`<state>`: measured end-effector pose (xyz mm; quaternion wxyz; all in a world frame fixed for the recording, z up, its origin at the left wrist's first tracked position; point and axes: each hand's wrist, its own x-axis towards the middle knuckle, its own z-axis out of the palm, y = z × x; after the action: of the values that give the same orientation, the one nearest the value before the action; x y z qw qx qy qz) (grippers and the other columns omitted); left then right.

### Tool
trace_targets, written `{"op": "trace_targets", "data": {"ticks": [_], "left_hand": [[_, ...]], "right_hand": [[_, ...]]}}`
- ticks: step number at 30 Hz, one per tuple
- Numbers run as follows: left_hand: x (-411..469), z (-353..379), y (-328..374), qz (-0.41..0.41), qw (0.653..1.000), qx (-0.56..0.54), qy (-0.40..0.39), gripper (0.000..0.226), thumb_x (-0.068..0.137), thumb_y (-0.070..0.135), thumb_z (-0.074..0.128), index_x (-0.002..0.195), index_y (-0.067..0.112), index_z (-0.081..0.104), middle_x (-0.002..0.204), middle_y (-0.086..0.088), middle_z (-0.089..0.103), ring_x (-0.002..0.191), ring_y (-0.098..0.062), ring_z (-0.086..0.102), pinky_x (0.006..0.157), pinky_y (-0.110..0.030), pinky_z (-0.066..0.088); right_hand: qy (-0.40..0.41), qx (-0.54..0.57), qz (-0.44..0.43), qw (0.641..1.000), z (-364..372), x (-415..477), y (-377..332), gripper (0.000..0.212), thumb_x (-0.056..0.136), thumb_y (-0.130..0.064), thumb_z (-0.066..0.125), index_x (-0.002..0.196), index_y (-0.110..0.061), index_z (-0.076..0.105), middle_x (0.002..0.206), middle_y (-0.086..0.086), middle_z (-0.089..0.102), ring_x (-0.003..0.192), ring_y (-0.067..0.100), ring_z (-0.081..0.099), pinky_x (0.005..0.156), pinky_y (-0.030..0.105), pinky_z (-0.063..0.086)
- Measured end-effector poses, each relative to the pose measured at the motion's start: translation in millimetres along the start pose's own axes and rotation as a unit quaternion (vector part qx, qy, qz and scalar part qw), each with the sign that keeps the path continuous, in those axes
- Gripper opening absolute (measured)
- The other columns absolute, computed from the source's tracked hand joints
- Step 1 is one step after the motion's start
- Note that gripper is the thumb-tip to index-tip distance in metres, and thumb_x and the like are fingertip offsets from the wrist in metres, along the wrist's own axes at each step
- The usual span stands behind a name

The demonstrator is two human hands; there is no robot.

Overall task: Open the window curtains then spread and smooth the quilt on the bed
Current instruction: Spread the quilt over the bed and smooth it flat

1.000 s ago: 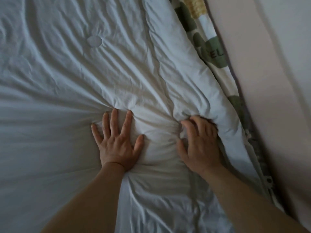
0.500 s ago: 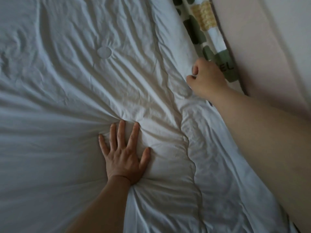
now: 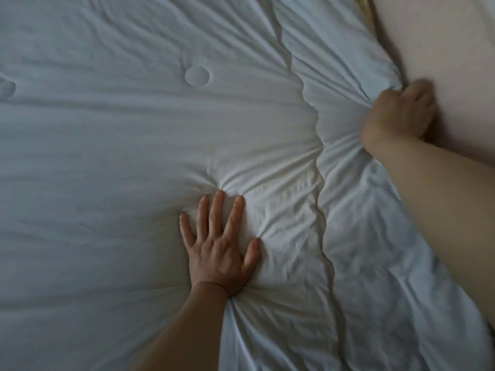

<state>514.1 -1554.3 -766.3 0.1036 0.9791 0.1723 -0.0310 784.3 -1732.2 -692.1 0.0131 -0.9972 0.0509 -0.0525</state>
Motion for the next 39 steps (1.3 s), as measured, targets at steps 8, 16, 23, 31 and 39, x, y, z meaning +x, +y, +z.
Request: {"op": "trace_targets", "data": {"ticks": [8, 16, 23, 31, 39], "left_hand": [[0, 1, 0, -0.005, 1.0, 0.001, 0.001, 0.081, 0.075, 0.064, 0.043, 0.149, 0.037, 0.025, 0.157, -0.001, 0.024, 0.145, -0.027, 0.02, 0.113, -0.06, 0.01], [0, -2, 2, 0.003, 1.0, -0.001, 0.022, 0.078, 0.074, 0.064, 0.044, 0.146, 0.036, 0.033, 0.154, -0.003, 0.031, 0.142, -0.029, 0.026, 0.113, -0.06, 0.012], [124, -28, 3, -0.014, 0.996, -0.002, 0.085, 0.075, 0.078, 0.064, 0.035, 0.147, 0.036, 0.029, 0.155, -0.006, 0.026, 0.144, -0.03, 0.019, 0.114, -0.061, 0.007], [163, -8, 5, -0.058, 0.996, 0.037, 0.053, 0.076, 0.079, 0.067, 0.027, 0.149, 0.042, 0.017, 0.16, 0.0, 0.014, 0.147, -0.03, 0.008, 0.112, -0.065, 0.005], [166, -11, 4, -0.055, 0.997, 0.037, 0.041, 0.075, 0.078, 0.065, 0.033, 0.148, 0.038, 0.027, 0.157, -0.003, 0.022, 0.145, -0.032, 0.016, 0.112, -0.064, 0.008]], "right_hand": [[-0.021, -0.002, -0.268, 0.963, 45, -57, -35, 0.073, 0.086, -0.051, 0.042, 0.145, -0.01, 0.031, 0.156, 0.02, 0.021, 0.145, 0.033, 0.015, 0.117, 0.051, 0.004], [-0.044, 0.023, -0.188, 0.981, 70, -50, -9, 0.088, 0.082, -0.07, 0.02, 0.153, -0.017, 0.011, 0.159, 0.017, 0.005, 0.147, 0.031, 0.002, 0.12, 0.044, 0.002], [-0.027, 0.062, -0.199, 0.978, 75, -47, -7, 0.087, 0.082, -0.067, 0.026, 0.151, -0.014, 0.02, 0.157, 0.02, 0.013, 0.146, 0.034, 0.009, 0.119, 0.043, 0.003], [-0.008, 0.076, -0.206, 0.976, 75, -43, -8, 0.082, 0.083, -0.061, 0.036, 0.147, -0.011, 0.031, 0.154, 0.022, 0.022, 0.143, 0.036, 0.019, 0.116, 0.037, 0.0], [0.101, 0.134, -0.221, 0.961, 46, 33, -62, 0.05, 0.085, -0.033, 0.051, 0.128, -0.007, 0.051, 0.143, 0.021, 0.04, 0.131, 0.037, 0.039, 0.108, 0.046, 0.027]]}}
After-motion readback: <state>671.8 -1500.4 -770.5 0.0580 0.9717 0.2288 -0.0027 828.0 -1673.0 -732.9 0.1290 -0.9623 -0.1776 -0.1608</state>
